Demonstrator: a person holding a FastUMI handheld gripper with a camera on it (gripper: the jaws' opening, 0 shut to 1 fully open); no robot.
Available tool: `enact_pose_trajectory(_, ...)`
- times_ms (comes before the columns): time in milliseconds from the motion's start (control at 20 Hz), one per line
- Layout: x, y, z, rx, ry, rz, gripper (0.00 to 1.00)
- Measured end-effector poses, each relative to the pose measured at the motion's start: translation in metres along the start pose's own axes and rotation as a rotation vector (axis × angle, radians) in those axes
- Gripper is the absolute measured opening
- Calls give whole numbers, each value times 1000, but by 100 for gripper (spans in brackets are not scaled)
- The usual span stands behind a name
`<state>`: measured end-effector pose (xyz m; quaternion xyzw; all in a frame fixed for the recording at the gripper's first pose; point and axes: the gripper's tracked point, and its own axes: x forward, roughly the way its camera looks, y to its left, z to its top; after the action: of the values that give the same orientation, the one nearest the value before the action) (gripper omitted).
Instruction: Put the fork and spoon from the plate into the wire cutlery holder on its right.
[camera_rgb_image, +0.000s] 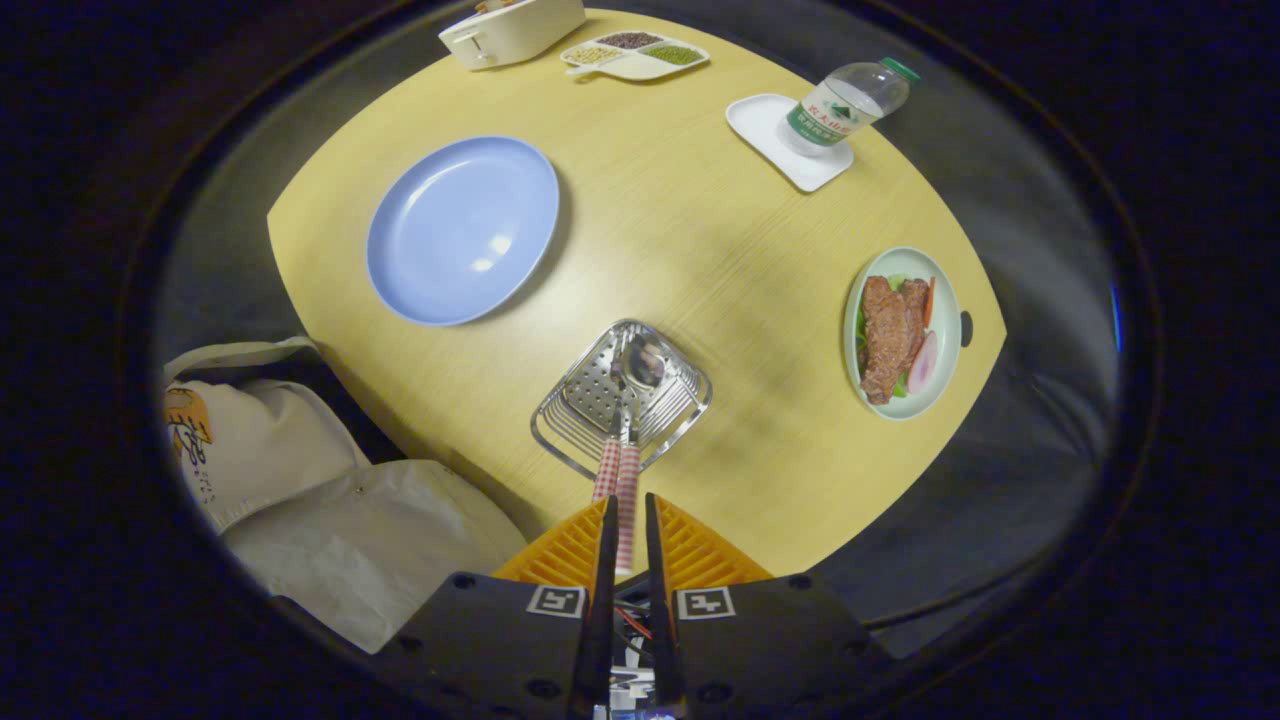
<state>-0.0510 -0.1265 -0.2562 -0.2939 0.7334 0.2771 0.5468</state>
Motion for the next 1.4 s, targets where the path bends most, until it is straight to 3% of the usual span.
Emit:
enact_pose_trajectory(350, -25, 12, 22, 86, -239, -15, 98)
enact_pose_trajectory(800, -89, 59, 51, 356, -725, -23, 99)
enact_pose_trajectory(1050, -147, 68, 55, 535, -1074, -113, 99)
enact_pose_trajectory(1400, -185, 75, 51, 688, -1343, -230, 99)
